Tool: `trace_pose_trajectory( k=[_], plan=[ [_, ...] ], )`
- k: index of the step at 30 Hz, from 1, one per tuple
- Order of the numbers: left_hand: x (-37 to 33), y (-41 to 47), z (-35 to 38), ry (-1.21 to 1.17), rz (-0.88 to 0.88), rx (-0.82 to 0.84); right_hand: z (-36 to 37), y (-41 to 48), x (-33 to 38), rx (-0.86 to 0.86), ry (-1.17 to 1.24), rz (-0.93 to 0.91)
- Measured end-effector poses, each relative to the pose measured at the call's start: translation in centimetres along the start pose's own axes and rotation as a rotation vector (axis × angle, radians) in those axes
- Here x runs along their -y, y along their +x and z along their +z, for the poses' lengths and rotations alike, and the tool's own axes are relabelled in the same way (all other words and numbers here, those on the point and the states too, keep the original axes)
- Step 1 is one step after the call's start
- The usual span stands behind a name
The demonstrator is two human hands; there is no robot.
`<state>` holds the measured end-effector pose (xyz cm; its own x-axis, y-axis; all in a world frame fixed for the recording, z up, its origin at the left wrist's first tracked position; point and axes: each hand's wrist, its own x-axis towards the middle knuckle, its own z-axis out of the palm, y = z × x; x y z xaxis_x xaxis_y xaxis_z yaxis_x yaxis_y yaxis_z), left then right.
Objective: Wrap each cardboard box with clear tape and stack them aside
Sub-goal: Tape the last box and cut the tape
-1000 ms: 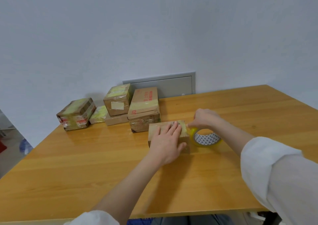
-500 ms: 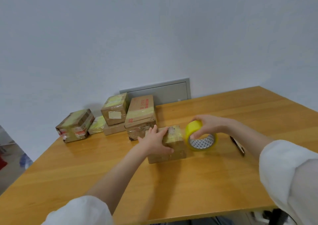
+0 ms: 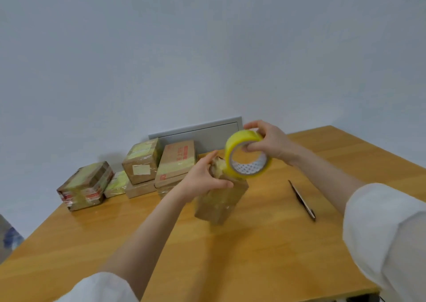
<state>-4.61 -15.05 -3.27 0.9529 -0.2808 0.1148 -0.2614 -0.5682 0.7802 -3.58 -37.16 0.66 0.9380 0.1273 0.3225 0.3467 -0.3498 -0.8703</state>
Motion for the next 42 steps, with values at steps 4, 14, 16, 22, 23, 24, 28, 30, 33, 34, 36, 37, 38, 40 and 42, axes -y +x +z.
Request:
trace_pose_trajectory(
  k=[4, 14, 16, 22, 23, 24, 28, 30, 33, 34, 36, 37, 38, 40, 42],
  plan=[
    [2.6, -2.1, -0.3, -0.276, -0.011, -0.027, 2.1, 0.0, 1.8, 0.122, 0.119, -0.012],
    [6.8, -4.7, -2.4, -0.308, -0.025, -0.013, 1.2, 1.8, 3.0, 0.282, -0.281, -0.039],
    [7.5, -5.3, -3.0, -0.314, -0.016, -0.007, -0.4, 1.4, 2.0, 0.343, -0.339, 0.002],
    [7.3, -5.2, -3.4, -0.275, -0.010, 0.025, 0.5, 0.3, -0.1, 0.363, -0.211, 0.041],
    [7.4, -5.2, -3.5, -0.260, -0.004, 0.033, 0.9, 0.2, -0.4, 0.337, -0.199, 0.041],
    [7.4, -5.1, -3.6, -0.238, -0.002, 0.041, 1.1, 0.1, -0.7, 0.306, -0.177, 0.045],
    [6.6, -5.3, -3.9, -0.095, -0.006, 0.057, 1.7, -0.7, -2.1, 0.316, -0.158, 0.092],
    [5.4, -5.3, -4.2, 0.126, 0.026, 0.032, 2.5, -1.1, -2.8, 0.339, -0.157, 0.100],
    [2.4, -4.9, -3.4, 0.693, 0.091, 0.015, 3.8, -1.7, -3.6, 0.349, -0.133, 0.098],
    [1.3, -4.7, -2.7, 0.806, 0.095, 0.017, 4.1, -1.9, -3.7, 0.355, -0.128, 0.096],
    [0.0, -4.2, -1.1, 0.891, 0.094, 0.043, 4.6, -2.1, -3.8, 0.361, -0.127, 0.075],
    [-0.1, -4.0, -0.4, 0.890, 0.081, 0.064, 4.7, -2.3, -3.9, 0.351, -0.124, 0.067],
    [0.2, -3.8, -0.1, 0.875, 0.054, 0.072, 4.8, -2.3, -4.0, 0.335, -0.112, 0.065],
    [1.1, -3.7, -0.2, 0.853, -0.006, 0.068, 4.7, -2.4, -4.5, 0.305, -0.073, 0.084],
    [1.5, -4.1, -0.3, 0.918, -0.014, 0.070, 4.9, -2.5, -5.1, 0.304, -0.059, 0.104]
  ],
)
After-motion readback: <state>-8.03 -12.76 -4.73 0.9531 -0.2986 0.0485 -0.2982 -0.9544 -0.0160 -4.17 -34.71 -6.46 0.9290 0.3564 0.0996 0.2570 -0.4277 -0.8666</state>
